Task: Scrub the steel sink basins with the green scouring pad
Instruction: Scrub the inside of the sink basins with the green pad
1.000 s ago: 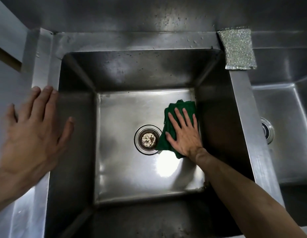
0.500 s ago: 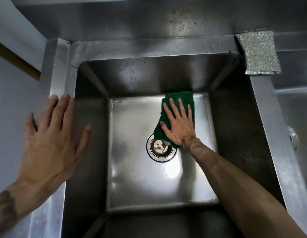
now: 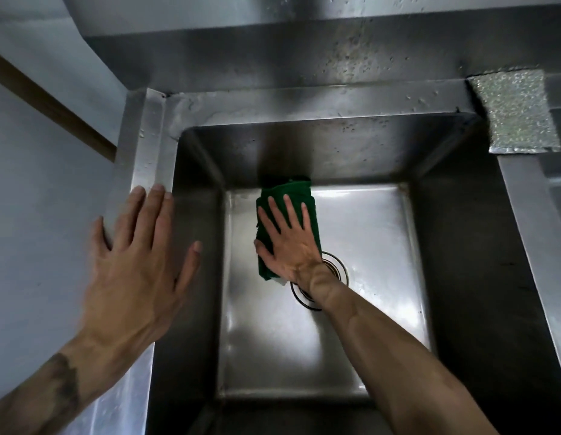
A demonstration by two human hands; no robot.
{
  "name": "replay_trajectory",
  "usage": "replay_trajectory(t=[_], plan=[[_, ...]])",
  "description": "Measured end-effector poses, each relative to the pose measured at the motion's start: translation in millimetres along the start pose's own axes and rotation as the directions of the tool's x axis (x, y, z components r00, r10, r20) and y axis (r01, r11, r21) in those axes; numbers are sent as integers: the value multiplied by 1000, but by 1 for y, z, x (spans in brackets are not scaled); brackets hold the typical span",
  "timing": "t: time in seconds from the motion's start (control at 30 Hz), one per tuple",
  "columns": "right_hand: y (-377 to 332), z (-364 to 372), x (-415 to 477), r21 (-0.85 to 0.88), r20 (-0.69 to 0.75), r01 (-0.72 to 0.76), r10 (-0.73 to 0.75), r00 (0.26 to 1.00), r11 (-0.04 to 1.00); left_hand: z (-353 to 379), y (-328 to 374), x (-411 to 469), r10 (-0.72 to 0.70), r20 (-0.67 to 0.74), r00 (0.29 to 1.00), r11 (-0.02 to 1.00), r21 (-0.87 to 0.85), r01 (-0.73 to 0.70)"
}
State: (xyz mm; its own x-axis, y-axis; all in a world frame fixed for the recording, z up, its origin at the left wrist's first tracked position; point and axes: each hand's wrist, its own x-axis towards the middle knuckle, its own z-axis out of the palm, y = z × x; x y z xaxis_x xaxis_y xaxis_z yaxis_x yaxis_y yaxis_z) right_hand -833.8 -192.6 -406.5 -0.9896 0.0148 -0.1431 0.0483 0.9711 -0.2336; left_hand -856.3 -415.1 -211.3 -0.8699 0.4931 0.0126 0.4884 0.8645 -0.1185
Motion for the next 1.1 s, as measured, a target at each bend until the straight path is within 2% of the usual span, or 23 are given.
replay_trajectory(t=[0.17,0.37,0.47,0.53,0.67,0.73,0.83,0.97,1.1], plan=[[-48,9,12,78,-20,110,-109,994,991,-3,1,-1,-3,34,999,1000,13,3],[-65,7,16,157,-54,78,-70,996,984,-5,0,1,-11,60,998,999,47,8],[-62,1,10,197,-98,-71,92,991,978,-7,0,1,-7,86,996,998,55,3],[-55,0,2,220,-67,-190,209,976,957,-10,1,0,-10,99,995,999,52,5],[-49,-9,-5,296,-20,-268,287,958,917,-19,5,0,-18,134,991,999,33,14],[-57,-18,-3,379,-33,-375,417,908,846,-23,6,0,-21,158,987,1000,20,18],[-67,-28,4,485,47,-508,559,828,712,-26,6,-1,-21,193,981,1000,17,18],[-64,-39,14,525,180,-619,635,752,584,-26,4,-1,-23,194,981,999,-27,29],[-64,-44,11,602,146,-549,596,790,580,-21,2,-2,-17,145,989,997,-70,27]])
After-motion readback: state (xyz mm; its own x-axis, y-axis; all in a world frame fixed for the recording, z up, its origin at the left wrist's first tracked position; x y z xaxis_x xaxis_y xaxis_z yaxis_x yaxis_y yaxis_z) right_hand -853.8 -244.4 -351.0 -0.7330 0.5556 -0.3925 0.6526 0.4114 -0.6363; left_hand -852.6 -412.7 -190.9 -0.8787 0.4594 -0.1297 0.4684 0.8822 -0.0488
